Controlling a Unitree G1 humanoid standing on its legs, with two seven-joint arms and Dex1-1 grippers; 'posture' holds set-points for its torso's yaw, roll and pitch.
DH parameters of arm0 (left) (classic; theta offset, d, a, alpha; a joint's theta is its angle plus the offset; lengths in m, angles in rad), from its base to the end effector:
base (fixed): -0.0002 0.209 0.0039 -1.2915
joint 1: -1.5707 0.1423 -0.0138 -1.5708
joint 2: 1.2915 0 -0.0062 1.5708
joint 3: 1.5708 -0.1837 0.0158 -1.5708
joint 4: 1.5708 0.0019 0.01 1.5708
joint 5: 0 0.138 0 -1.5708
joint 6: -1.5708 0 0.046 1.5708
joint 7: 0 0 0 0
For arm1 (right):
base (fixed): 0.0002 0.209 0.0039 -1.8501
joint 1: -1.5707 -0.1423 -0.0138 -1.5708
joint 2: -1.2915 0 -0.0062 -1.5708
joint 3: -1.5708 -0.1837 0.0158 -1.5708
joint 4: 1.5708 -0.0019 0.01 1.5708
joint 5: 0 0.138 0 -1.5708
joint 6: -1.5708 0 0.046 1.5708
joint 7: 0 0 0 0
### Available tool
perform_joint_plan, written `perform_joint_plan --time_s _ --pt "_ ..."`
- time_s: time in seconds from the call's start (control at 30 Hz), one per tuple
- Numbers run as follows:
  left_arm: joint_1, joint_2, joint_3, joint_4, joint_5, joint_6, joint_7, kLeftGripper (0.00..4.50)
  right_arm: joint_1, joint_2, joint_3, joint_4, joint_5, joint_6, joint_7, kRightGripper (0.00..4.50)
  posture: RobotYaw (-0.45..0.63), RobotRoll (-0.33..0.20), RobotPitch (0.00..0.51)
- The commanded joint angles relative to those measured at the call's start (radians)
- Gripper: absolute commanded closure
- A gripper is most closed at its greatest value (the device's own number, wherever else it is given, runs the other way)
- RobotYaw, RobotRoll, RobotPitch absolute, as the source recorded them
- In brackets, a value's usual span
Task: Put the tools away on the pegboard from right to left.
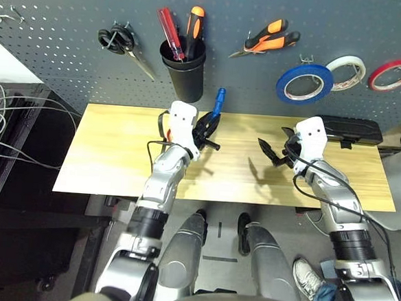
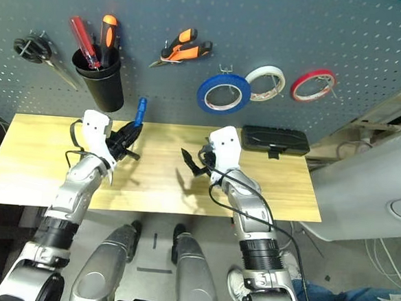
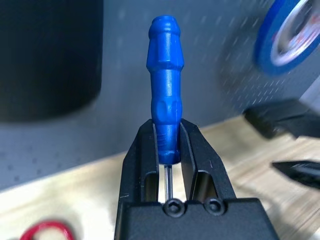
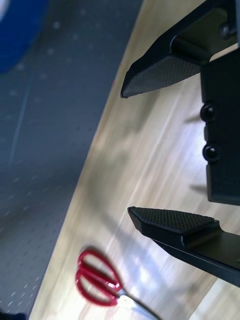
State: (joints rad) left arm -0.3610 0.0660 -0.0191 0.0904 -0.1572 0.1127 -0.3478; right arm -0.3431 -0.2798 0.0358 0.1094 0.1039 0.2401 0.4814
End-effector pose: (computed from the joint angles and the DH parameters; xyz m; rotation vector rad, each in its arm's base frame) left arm 0.2680 0.1350 0.1013 -0.0512 -0.1501 -0.4750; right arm 0.2677 -0.1806 0.0957 -0.1836 0.0621 0.5363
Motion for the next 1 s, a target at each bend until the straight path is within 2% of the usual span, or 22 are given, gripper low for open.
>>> perform_joint_plan --time_s 0.03,0.5,0.73,1.0 --pt "0.001 0.01 -0.007 -0.051 -0.008 0.028 -0.002 4.02 -0.002 0.007 0.003 0.024 0.015 -0.024 0.018 0.0 0.1 0.0 0.236" --pt "-0.123 0.036 0.024 -0.205 -0.093 0.122 0.006 4.02 -0.057 0.018 -0.003 0.036 0.033 -0.06 0.042 0.0 0.09 0.0 0.254" --pt "-0.215 0.05 0.08 -0.343 -0.174 0.174 0.028 4.02 -0.094 0.05 -0.004 -0.039 0.105 -0.022 0.073 0.0 0.09 0.0 0.265" --pt "-0.318 0.04 0.124 -0.307 -0.185 0.074 0.06 4.02 -0.128 0.08 0.034 -0.083 0.128 0.016 0.1 0.0 0.09 0.0 0.268"
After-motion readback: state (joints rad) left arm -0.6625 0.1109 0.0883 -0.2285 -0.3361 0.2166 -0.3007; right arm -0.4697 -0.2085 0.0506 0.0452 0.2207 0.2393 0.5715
